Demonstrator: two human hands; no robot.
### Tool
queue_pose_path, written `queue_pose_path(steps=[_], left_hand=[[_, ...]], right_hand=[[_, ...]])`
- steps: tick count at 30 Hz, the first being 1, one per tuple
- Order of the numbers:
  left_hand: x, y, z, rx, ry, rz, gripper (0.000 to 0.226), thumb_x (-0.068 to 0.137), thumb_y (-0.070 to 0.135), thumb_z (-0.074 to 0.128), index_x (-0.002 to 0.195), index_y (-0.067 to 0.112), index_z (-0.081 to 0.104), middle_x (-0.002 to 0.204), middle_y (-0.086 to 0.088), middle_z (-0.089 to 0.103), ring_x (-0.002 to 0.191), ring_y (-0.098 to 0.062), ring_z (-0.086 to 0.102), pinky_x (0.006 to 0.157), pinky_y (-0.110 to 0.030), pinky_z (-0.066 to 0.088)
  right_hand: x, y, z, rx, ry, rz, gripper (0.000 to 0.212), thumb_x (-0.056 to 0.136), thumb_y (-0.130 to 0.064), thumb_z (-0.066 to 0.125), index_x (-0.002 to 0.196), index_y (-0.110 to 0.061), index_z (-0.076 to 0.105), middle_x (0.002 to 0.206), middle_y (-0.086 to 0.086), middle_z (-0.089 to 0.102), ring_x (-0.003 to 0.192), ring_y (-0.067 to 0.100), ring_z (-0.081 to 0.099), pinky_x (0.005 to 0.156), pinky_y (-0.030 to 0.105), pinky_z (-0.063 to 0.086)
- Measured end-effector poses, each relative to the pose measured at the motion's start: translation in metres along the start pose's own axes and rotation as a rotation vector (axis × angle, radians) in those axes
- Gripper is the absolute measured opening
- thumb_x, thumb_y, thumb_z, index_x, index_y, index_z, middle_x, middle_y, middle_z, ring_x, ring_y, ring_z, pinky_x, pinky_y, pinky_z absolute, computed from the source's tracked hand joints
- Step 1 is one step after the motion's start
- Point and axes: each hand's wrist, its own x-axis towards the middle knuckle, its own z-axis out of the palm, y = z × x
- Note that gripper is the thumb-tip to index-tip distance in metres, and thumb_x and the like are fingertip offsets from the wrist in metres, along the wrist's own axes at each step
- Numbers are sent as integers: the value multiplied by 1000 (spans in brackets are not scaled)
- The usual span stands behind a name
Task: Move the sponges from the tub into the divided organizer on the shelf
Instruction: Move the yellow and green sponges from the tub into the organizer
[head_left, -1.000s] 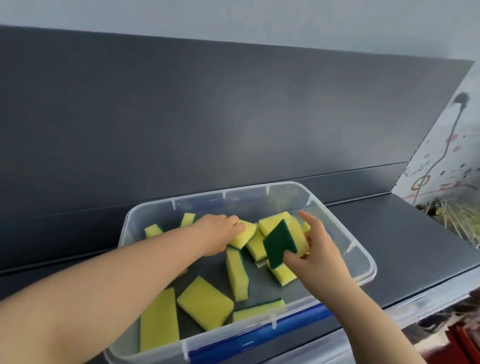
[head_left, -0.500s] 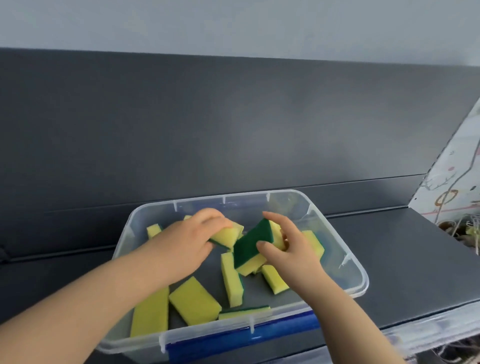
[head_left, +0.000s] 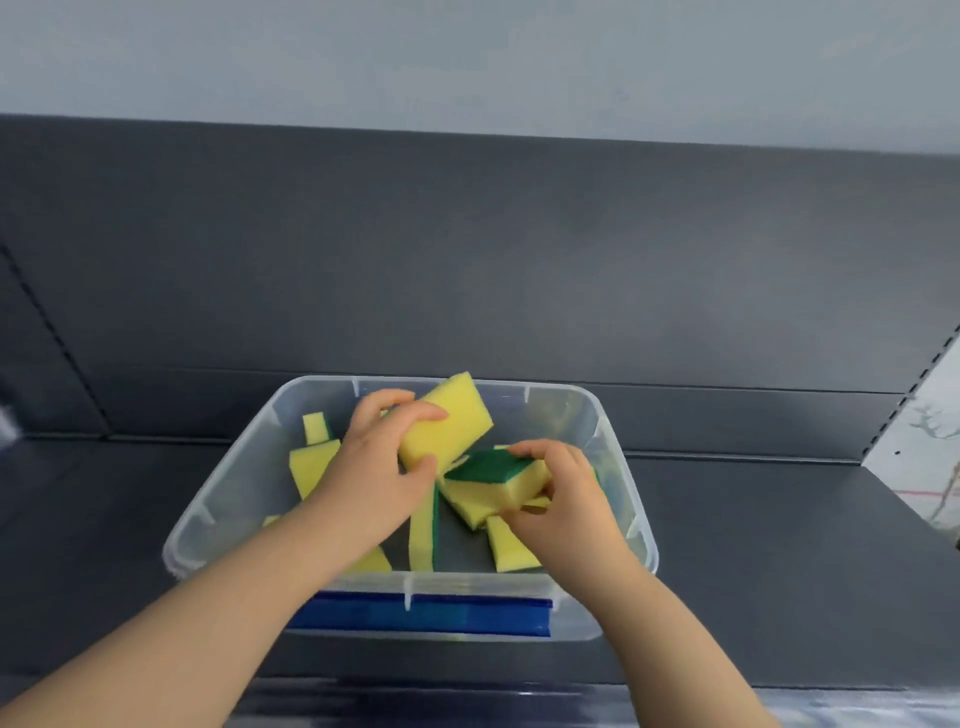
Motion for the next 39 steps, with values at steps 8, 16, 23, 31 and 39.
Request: queue_pose_path(steps=[8, 16, 23, 31, 39], left_hand=[[-35, 9, -9, 164, 175, -176, 73, 77, 12, 67, 125, 55, 33, 105, 20, 39, 84, 0, 47, 64, -13, 35], [-76, 15, -37, 209, 326, -101, 55, 79, 23, 69, 129, 34, 48, 106, 22, 50, 97, 7, 44, 80, 2, 31], [-125, -17, -107, 187, 525, -75, 45, 77, 36, 60, 121, 38, 53, 112, 29, 53, 97, 4, 55, 84, -2, 36], [-214, -118, -233, 274, 570, -212, 53, 73, 34, 64, 120, 51, 49, 114, 39, 49, 101, 14, 51, 83, -3, 37], [-301, -208, -365, 285, 681, -375, 51, 68, 48, 61, 116, 58, 47, 112, 27, 58, 98, 7, 55, 80, -19, 45]], right_hand=[[-2, 14, -8, -271, 78, 26, 44, 77, -53, 63, 110, -27, 54, 94, -17, 46, 81, 6, 45, 63, 22, 36], [-5, -12, 7, -47, 83, -92, 33, 77, -40, 69, 95, -35, 43, 88, -14, 54, 76, 3, 48, 63, 16, 34], [-24, -67, 54, 193, 52, -160, 26, 72, -45, 65, 90, -48, 46, 84, -18, 60, 81, -3, 57, 67, 7, 44], [-51, -150, 196, 268, -84, -208, 33, 76, -33, 66, 98, -49, 47, 94, -22, 61, 88, -3, 59, 70, 10, 47], [-71, -242, 334, 263, -170, -285, 44, 77, -30, 67, 106, -54, 44, 108, -21, 56, 96, -8, 56, 74, 11, 47]])
